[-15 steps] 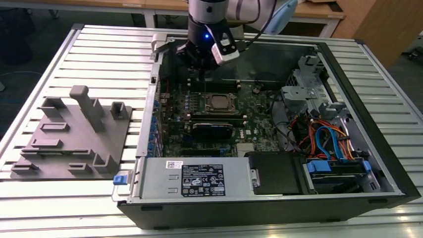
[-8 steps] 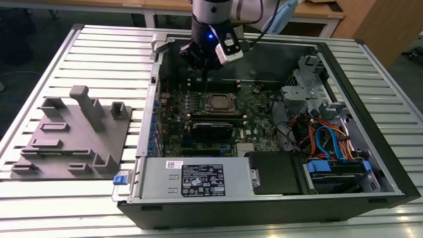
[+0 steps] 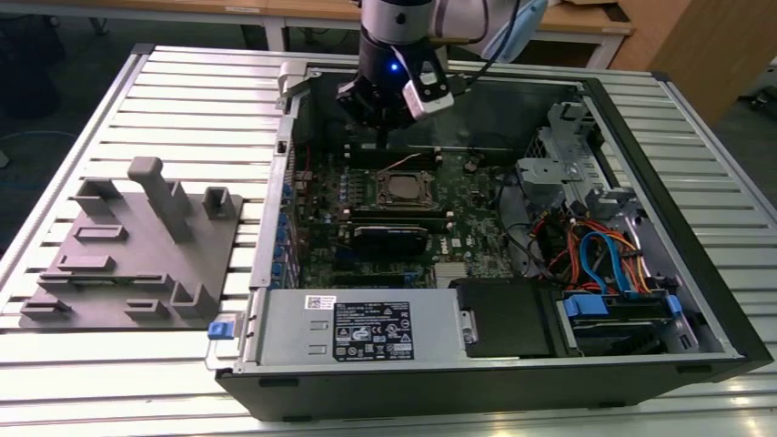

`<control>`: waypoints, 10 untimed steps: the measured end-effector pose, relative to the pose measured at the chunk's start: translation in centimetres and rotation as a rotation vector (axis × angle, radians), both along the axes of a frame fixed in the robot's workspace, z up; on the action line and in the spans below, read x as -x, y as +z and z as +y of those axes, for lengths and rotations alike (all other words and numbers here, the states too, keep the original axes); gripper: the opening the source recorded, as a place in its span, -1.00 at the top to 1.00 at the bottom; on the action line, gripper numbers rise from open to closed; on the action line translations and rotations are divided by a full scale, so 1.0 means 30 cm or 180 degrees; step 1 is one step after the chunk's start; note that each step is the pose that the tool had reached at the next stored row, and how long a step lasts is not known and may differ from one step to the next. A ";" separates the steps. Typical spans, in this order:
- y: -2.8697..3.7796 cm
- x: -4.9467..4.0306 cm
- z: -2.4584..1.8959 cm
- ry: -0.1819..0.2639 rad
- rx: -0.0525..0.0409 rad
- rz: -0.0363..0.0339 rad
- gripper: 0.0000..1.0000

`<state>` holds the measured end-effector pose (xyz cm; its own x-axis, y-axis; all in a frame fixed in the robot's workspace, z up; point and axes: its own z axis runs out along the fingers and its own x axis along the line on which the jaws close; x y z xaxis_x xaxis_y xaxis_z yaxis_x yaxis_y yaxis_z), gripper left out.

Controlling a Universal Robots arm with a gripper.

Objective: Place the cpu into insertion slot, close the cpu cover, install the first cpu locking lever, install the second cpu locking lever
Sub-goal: 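Install the first cpu locking lever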

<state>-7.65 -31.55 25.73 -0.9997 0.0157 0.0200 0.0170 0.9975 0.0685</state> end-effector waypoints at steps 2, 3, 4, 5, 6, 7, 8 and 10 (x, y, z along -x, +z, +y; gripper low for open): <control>-0.001 -0.005 0.000 -0.0002 -0.0003 0.0000 0.80; -0.001 -0.006 0.000 -0.0005 -0.0005 0.0000 0.80; -0.002 -0.008 0.000 -0.0010 -0.0008 0.0000 0.80; -0.003 -0.009 0.000 -0.0015 -0.0014 0.0000 0.80; -0.005 -0.010 0.000 -0.0021 -0.0019 0.0000 0.80; -0.006 -0.010 0.000 -0.0027 -0.0021 -0.0001 0.80; -0.008 -0.010 0.000 -0.0033 -0.0023 0.0000 0.80; -0.011 -0.010 0.000 -0.0041 -0.0027 0.0000 0.80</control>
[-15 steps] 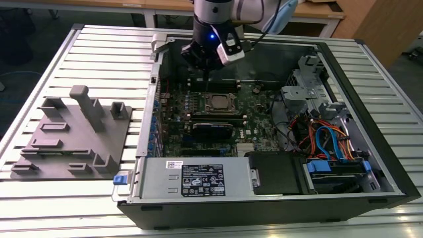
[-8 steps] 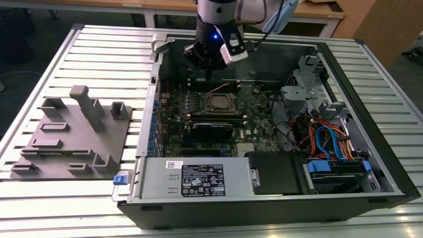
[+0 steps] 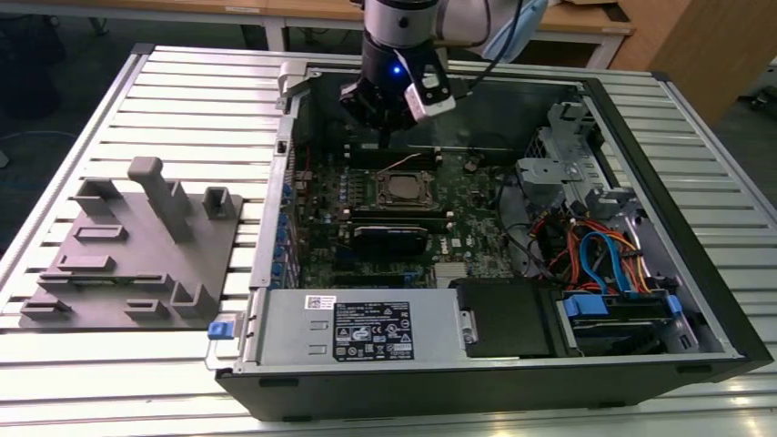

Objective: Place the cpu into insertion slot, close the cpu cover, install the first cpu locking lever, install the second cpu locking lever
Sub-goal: 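Install the first cpu locking lever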

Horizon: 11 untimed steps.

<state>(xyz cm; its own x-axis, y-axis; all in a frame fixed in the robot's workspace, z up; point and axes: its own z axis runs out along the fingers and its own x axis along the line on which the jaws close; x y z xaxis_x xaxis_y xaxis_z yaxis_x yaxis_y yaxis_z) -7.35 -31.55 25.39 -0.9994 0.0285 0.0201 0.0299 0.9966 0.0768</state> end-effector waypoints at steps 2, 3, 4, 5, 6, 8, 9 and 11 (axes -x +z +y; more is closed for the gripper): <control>-0.003 -0.001 0.000 -0.0004 0.0000 0.0000 0.80; -0.004 -0.001 0.000 -0.0004 0.0000 0.0000 0.80; -0.006 -0.001 0.000 -0.0005 0.0000 0.0000 0.80; -0.007 -0.001 0.000 -0.0005 0.0000 -0.0001 0.80; -0.008 -0.002 0.000 -0.0005 0.0000 -0.0003 0.80; -0.012 -0.003 0.000 -0.0005 0.0000 -0.0007 0.80; -0.015 -0.004 0.000 -0.0005 0.0000 -0.0009 0.80; -0.020 -0.007 0.000 -0.0004 0.0000 -0.0010 0.80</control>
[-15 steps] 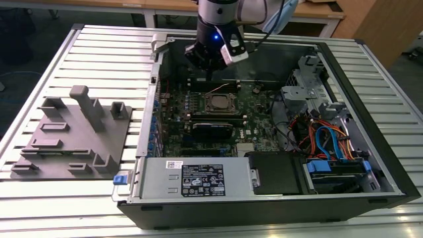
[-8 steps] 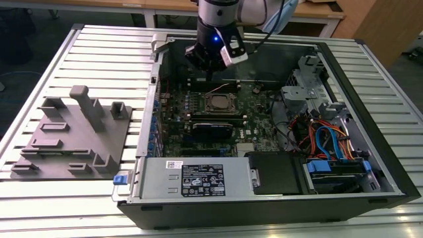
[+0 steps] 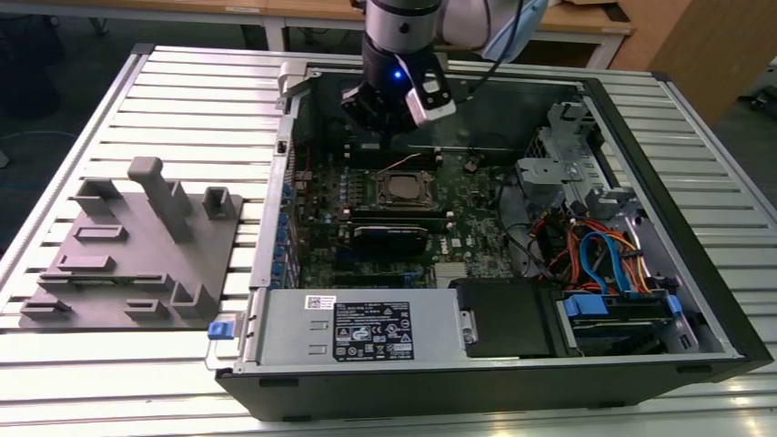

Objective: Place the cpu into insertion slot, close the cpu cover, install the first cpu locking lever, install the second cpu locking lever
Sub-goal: 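Install the first cpu locking lever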

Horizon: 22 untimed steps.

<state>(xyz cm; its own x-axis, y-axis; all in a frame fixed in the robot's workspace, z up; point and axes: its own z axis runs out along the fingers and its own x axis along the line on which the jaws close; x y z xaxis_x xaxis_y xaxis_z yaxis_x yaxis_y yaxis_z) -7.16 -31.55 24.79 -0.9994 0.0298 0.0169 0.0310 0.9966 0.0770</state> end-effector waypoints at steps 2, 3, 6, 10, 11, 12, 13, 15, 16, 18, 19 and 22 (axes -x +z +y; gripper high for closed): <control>-0.004 -0.004 0.000 0.0000 0.0000 -0.0001 0.80; -0.006 -0.006 0.001 0.0000 0.0001 0.0000 0.80; -0.010 -0.010 0.005 -0.0001 0.0000 -0.0001 0.80; -0.016 -0.018 0.008 0.0000 0.0000 -0.0001 0.80; -0.017 -0.020 0.008 0.0000 0.0000 -0.0001 0.80; -0.019 -0.022 0.008 0.0000 0.0000 -0.0001 0.80; -0.021 -0.024 0.008 0.0000 0.0000 -0.0001 0.80; -0.027 -0.035 0.008 0.0000 0.0000 -0.0001 0.80; -0.029 -0.037 0.008 0.0000 -0.0001 -0.0001 0.80; -0.033 -0.041 0.008 0.0000 -0.0002 -0.0001 0.80; -0.035 -0.042 0.008 -0.0002 -0.0003 -0.0001 0.80; -0.040 -0.045 0.008 -0.0013 -0.0006 -0.0001 0.80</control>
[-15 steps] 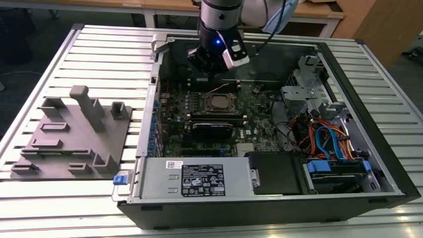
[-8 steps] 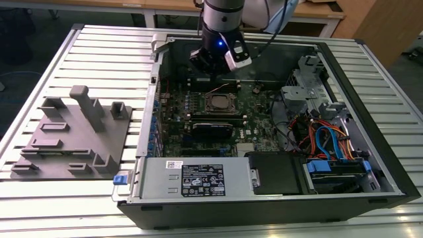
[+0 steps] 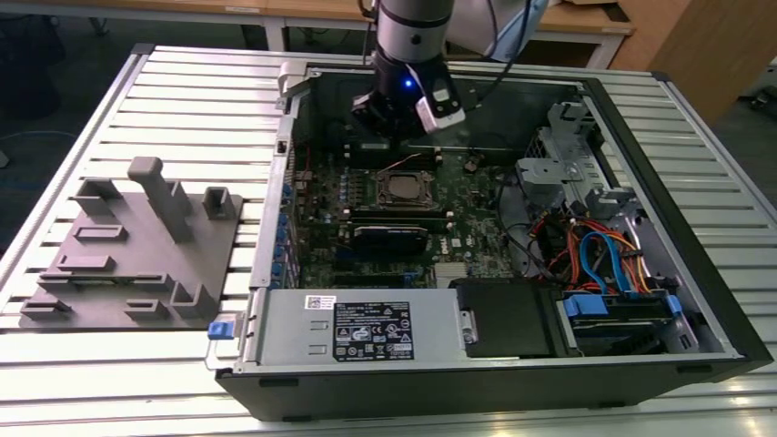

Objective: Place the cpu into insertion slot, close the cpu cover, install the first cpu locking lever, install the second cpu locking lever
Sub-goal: 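Install the first cpu locking lever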

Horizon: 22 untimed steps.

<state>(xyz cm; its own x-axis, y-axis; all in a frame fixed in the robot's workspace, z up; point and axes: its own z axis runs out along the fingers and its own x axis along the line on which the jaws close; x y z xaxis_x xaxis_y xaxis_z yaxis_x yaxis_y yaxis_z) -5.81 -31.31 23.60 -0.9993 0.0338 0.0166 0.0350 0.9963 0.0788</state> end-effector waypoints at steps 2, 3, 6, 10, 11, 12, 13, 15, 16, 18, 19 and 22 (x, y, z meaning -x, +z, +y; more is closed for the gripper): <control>-0.002 -0.002 0.000 -0.0018 0.0000 0.0001 0.80; -0.002 -0.004 0.000 -0.0029 0.0000 0.0001 0.80; -0.004 -0.009 0.000 -0.0032 -0.0005 0.0000 0.80; -0.007 -0.013 -0.001 -0.0032 -0.0006 0.0000 0.80; -0.007 -0.013 -0.001 -0.0032 -0.0006 0.0000 0.80; -0.007 -0.014 -0.001 -0.0033 -0.0006 0.0000 0.80; -0.008 -0.014 -0.002 -0.0033 -0.0006 0.0000 0.80; -0.009 -0.016 -0.002 -0.0033 -0.0006 0.0000 0.80; -0.010 -0.017 -0.003 -0.0033 -0.0007 0.0000 0.80; -0.013 -0.019 -0.003 -0.0038 -0.0007 0.0000 0.80; -0.015 -0.020 -0.003 -0.0044 -0.0006 0.0000 0.80; -0.020 -0.023 -0.003 -0.0045 -0.0006 0.0000 0.80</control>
